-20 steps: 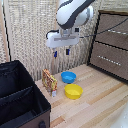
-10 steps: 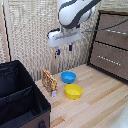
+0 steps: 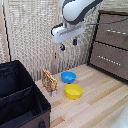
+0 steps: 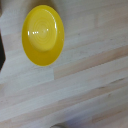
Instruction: Locate and clasp the grip of the topmost drawer. Steadily and circumspectly yank the drawer open. Discover and seize the nutrition bar using your clamp. Deposit the nutrition bar in the accessible drawer. Unclench the nutrition bar.
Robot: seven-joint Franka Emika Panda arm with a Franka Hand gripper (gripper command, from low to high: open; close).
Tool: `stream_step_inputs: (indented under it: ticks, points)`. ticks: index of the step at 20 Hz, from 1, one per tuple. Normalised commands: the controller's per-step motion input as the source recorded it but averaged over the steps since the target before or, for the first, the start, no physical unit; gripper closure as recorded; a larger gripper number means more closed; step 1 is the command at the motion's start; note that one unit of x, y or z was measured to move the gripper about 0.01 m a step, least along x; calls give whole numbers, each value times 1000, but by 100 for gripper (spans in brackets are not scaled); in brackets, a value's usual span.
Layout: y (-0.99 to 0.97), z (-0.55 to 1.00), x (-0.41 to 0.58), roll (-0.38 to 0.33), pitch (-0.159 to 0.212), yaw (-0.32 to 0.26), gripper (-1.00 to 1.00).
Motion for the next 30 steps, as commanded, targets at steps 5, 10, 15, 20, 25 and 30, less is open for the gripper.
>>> stream_step_inputs:
  ticks: [5,10,15,20,25,30]
  points:
    - [-192,94,0,-322,0,89,-100]
    - [-130,106,0,-324,13,93,-100]
    - [-67,161,3,-310,56,82,-100]
    - [-43,70,40,-348,34,83,-100]
    - [-40,8,47,-372,0,97,-100]
    - [-29,35,81,-366,0,95,-100]
